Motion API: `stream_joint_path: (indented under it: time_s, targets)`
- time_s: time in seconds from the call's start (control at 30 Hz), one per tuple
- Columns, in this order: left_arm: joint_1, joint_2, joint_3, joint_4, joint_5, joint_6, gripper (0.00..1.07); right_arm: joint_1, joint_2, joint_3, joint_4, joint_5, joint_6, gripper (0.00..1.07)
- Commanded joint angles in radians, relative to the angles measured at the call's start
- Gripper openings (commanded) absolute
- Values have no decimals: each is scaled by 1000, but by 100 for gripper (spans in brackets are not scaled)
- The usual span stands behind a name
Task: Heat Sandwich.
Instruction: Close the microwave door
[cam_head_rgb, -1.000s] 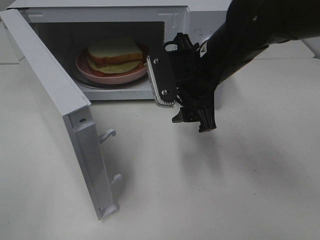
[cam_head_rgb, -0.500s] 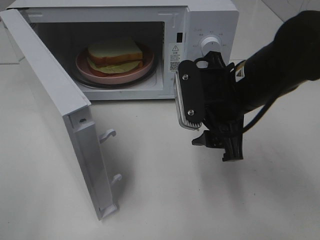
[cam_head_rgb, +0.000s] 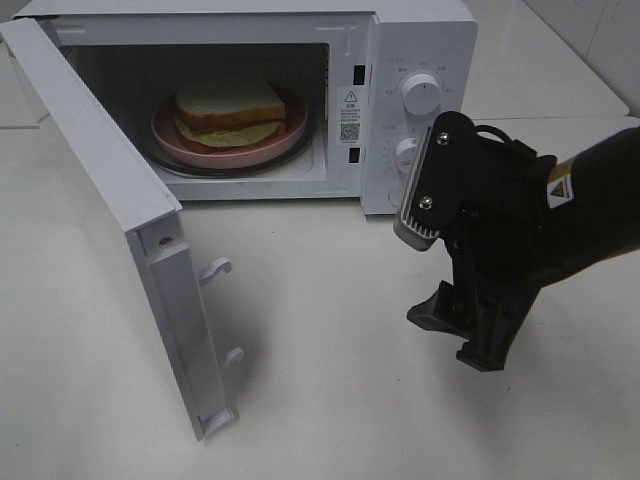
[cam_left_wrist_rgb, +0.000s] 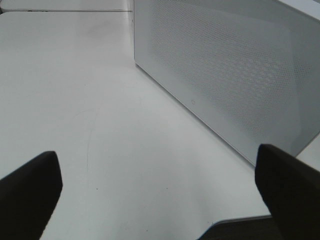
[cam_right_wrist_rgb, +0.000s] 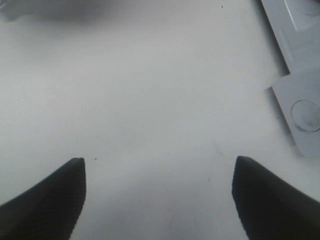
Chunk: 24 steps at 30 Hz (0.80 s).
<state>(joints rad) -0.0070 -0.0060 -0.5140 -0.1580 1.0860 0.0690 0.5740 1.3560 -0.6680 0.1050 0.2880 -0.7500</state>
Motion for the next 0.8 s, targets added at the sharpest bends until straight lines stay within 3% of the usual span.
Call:
stream_joint_path:
  time_s: [0.03,0.37,0.8]
  targets:
    - [-6,-21,0,-3,-12,-5,98,2,-46,27,2,40,135,76]
    - [-6,-21,0,-3,-12,-5,98,2,-202,36,2,260,457,76]
    - [-6,-21,0,-3,-12,-5,98,2,-402,35,2,515,547,76]
